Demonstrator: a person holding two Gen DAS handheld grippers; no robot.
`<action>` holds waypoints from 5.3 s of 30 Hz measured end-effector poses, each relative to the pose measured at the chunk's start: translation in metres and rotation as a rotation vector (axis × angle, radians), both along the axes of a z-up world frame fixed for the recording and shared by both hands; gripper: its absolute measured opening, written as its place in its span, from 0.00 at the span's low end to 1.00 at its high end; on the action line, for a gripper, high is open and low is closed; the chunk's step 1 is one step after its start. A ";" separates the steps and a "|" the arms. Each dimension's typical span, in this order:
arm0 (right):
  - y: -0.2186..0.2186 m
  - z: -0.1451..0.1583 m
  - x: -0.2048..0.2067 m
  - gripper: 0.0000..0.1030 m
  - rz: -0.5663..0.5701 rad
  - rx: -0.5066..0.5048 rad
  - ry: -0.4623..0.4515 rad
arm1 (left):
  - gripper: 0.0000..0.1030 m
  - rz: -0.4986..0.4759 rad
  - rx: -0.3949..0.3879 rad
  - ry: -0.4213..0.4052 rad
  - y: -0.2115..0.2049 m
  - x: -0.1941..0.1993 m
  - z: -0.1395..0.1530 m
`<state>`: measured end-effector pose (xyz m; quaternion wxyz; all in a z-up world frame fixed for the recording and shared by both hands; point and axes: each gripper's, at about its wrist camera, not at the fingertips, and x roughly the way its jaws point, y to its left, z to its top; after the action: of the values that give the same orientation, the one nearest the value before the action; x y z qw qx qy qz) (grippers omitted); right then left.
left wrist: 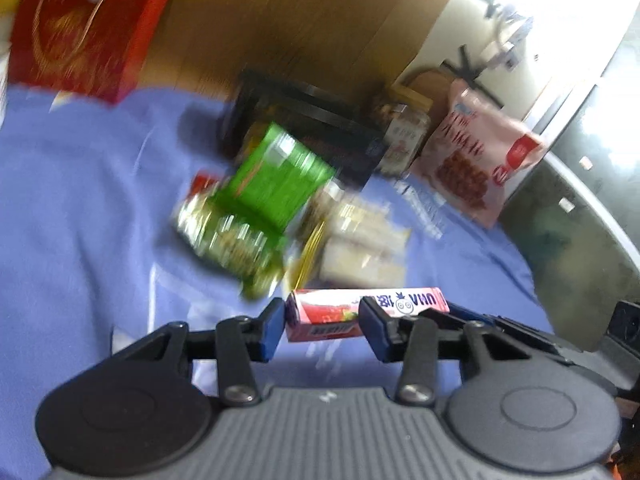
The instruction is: Organize snacks
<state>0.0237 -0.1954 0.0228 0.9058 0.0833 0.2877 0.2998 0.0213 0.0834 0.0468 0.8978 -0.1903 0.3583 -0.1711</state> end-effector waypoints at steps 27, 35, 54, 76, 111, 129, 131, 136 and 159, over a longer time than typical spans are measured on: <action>0.044 0.025 0.220 0.42 -0.165 -0.164 -0.122 | 0.41 0.056 0.135 -0.031 -0.028 0.238 0.018; -0.001 0.032 0.143 0.45 -0.187 0.016 -0.126 | 0.52 0.014 0.110 -0.200 -0.027 0.153 0.047; -0.037 -0.014 0.030 0.51 -0.177 0.106 -0.066 | 0.59 -0.056 0.030 -0.132 -0.037 0.033 0.018; -0.049 -0.035 0.031 0.53 -0.210 0.139 -0.031 | 0.59 0.075 0.148 -0.172 -0.025 0.023 -0.008; -0.051 -0.006 0.056 0.53 -0.143 0.247 0.009 | 0.60 0.108 -0.010 -0.157 0.030 0.027 -0.004; 0.063 0.002 0.132 0.18 0.190 0.109 0.080 | 0.60 0.198 -0.235 -0.055 0.083 0.048 -0.029; 0.071 0.006 0.109 0.17 0.247 0.080 0.032 | 0.60 0.221 -0.262 -0.052 0.096 0.041 -0.029; 0.098 0.004 0.056 0.24 0.420 0.013 -0.024 | 0.60 0.266 -0.273 -0.056 0.117 0.018 -0.027; 0.109 -0.020 0.077 0.53 0.284 -0.052 0.009 | 0.60 0.163 -0.307 0.065 0.111 0.022 -0.058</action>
<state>0.1004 -0.0864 0.0029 0.8548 0.0197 0.3082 0.4170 0.0429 0.1944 -0.0114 0.8570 -0.3591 0.3403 -0.1442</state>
